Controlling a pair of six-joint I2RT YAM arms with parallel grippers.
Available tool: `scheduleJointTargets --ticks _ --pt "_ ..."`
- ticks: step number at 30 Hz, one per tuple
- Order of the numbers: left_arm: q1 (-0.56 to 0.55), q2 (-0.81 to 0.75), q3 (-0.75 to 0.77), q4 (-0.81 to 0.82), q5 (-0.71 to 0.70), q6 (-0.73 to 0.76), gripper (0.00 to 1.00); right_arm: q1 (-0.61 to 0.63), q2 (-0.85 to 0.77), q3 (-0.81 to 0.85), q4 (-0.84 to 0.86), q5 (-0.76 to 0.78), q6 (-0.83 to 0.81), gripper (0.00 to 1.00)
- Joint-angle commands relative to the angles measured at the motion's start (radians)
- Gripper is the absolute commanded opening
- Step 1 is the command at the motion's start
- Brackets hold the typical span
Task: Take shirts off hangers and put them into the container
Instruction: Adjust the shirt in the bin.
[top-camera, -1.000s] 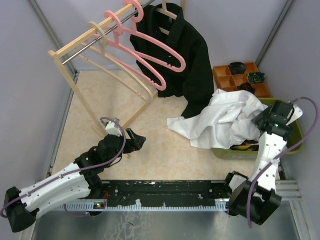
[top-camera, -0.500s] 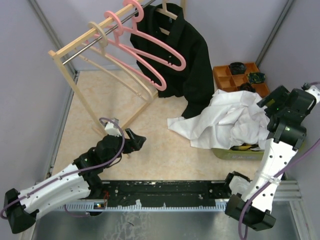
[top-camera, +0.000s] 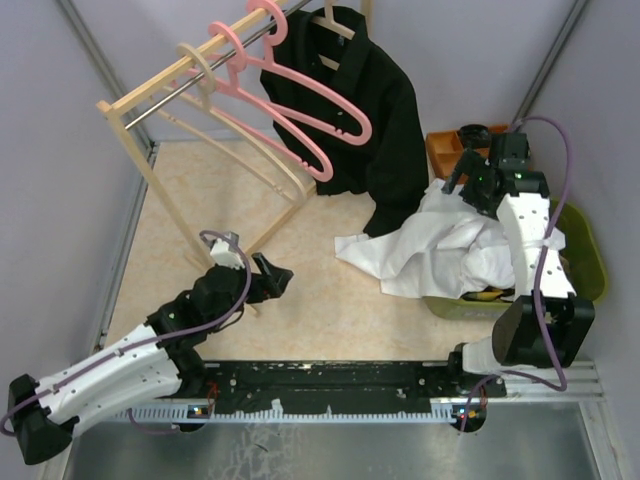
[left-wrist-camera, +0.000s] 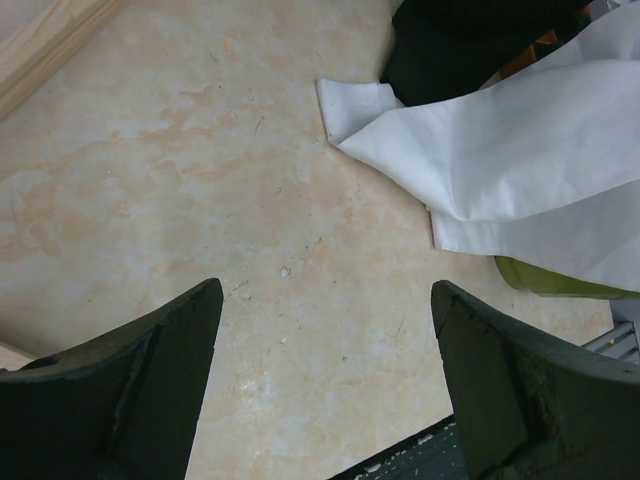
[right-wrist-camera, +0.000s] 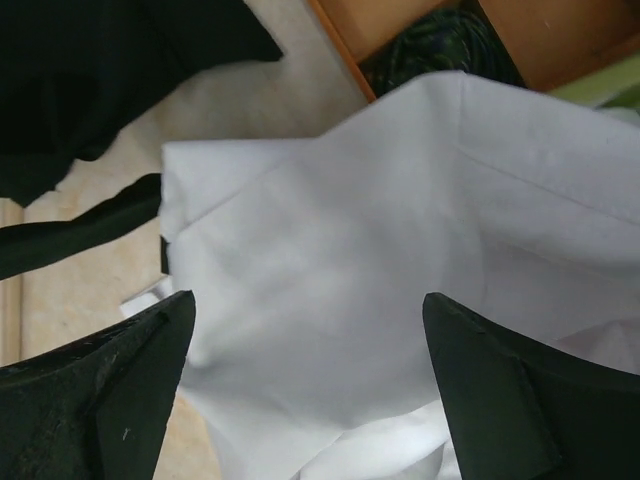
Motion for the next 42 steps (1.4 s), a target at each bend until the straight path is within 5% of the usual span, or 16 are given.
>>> scheduleJointTargets --ticks 1,6,9,12,15,18,23,32,37,42 --pt "-0.003 -0.046 0.002 -0.031 -0.042 -0.005 0.90 0.033 -0.009 -0.030 0.070 0.086 0.028 0.95" --pt "-0.003 -0.067 -0.006 -0.014 -0.053 0.019 0.90 0.046 -0.016 -0.107 0.057 0.196 0.017 0.62" --pt "-0.003 -0.051 0.000 -0.022 -0.058 0.017 0.90 0.046 -0.105 -0.215 0.087 0.283 0.023 0.26" --pt "-0.003 -0.037 -0.004 -0.010 -0.040 0.015 0.91 0.044 -0.172 -0.315 0.087 0.341 0.046 0.15" --pt "-0.003 -0.027 -0.004 -0.007 -0.025 0.016 0.91 0.008 -0.246 -0.464 0.119 0.360 0.087 0.17" --pt "-0.003 -0.031 -0.009 -0.011 -0.023 0.018 0.91 -0.099 -0.249 -0.600 0.232 0.213 0.071 0.21" --pt "-0.002 -0.058 -0.028 -0.012 -0.028 0.011 0.91 -0.146 -0.129 -0.619 0.198 0.192 0.041 0.26" --pt "-0.004 -0.086 -0.045 -0.024 -0.048 0.007 0.91 -0.147 -0.348 -0.196 -0.037 0.233 -0.026 0.58" --pt "-0.002 -0.082 -0.046 -0.009 -0.050 0.016 0.91 -0.139 -0.308 -0.096 -0.012 -0.005 -0.030 0.84" --pt "-0.002 -0.052 -0.022 -0.007 -0.034 0.035 0.91 0.004 -0.138 -0.026 0.046 0.074 -0.045 0.89"
